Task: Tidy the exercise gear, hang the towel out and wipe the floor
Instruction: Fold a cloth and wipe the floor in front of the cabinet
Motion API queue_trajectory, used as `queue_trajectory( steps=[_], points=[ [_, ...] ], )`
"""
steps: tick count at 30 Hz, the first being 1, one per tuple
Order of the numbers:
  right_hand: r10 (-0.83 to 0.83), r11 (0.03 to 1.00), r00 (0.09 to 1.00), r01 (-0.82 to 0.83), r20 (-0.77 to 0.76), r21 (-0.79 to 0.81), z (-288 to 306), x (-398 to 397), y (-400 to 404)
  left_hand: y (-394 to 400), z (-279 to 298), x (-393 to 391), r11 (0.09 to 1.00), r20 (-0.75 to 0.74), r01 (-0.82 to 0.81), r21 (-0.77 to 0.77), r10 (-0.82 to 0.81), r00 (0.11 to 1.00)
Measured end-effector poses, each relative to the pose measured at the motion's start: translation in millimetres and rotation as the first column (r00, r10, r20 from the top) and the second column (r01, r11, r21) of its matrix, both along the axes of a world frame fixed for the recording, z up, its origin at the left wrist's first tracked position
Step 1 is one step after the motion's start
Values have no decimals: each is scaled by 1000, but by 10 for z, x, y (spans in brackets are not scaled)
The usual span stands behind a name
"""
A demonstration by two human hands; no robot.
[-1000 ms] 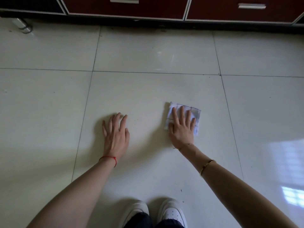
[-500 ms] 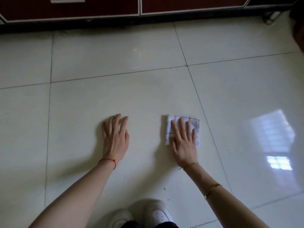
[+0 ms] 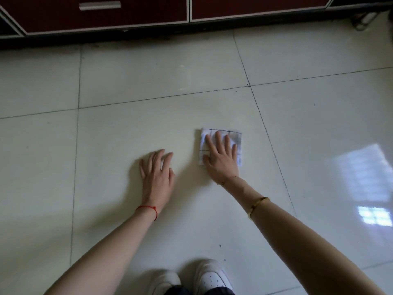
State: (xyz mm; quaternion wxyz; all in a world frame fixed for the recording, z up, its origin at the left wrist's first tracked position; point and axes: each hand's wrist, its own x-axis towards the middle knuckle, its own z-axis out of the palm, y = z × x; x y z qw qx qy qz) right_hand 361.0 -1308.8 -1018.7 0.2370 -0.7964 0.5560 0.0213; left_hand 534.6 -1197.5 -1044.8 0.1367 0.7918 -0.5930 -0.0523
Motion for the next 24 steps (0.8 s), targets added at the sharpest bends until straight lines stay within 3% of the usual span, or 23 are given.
queue_trajectory(
  steps=[6,8,10,12,15,19,24],
  points=[
    [150,984,980,-161,130,82,74,438,533,135,187,32,990,-98,-133,-48,128,987],
    [68,997,950,-75,305,12,142,428,545,162,213,55,976,-168,-215,18,215,962],
    [-107,990,905,134,411,-38,203,347,469,155,245,68,964,-233,-254,75,265,936],
    [-242,953,896,292,371,-83,242,214,360,131,289,51,963,-288,-260,73,270,919],
    [-366,923,898,384,243,-30,259,34,201,68,338,-14,961,-362,-262,94,278,890],
    [-363,931,911,346,195,119,226,-12,82,-37,355,-106,954,-417,-242,177,296,860],
    [-330,940,921,299,210,164,215,90,30,-130,357,-154,937,-439,-276,215,345,830]
  ],
)
